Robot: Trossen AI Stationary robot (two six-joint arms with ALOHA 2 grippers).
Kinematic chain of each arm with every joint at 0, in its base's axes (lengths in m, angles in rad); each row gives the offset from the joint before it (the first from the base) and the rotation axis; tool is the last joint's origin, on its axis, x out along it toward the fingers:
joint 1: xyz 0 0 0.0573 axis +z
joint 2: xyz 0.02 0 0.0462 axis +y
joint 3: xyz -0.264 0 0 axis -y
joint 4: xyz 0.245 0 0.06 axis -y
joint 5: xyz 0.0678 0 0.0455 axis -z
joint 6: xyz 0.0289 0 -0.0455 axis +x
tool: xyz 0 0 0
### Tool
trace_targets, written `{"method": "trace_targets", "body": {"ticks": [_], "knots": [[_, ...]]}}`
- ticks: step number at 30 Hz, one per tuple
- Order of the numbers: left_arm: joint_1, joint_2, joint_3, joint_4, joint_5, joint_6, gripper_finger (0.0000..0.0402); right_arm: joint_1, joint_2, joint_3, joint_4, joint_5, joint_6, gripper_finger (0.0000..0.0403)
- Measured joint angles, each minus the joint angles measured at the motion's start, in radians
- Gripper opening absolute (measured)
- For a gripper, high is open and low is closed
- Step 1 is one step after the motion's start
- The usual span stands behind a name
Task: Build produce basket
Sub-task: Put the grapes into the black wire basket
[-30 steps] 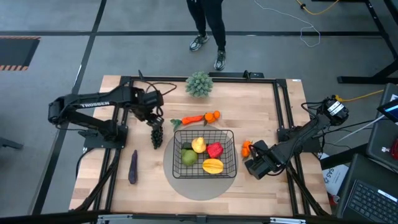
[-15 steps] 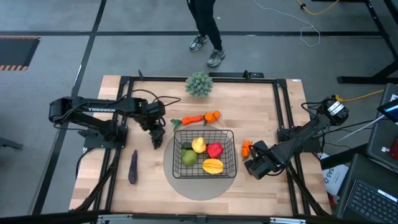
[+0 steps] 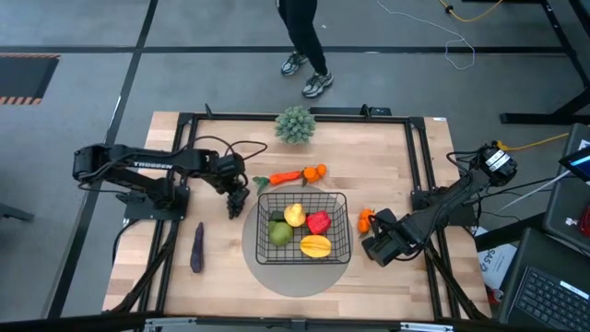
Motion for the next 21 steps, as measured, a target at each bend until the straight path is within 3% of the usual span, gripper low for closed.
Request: {"method": "trace_targets", "body": {"ticks": [16,21], "knots": [[-0.001,0.002,-0.03,0.03,-0.003,0.056,0.0153,0.0,0.0,0.0,0.0,0.0,-0.001,0.0103],[-0.002,0.002,-0.031,0.028,-0.048,0.108,0.0161,0.0,0.0,0.0,0.0,0.0,-0.002,0.0103]]}}
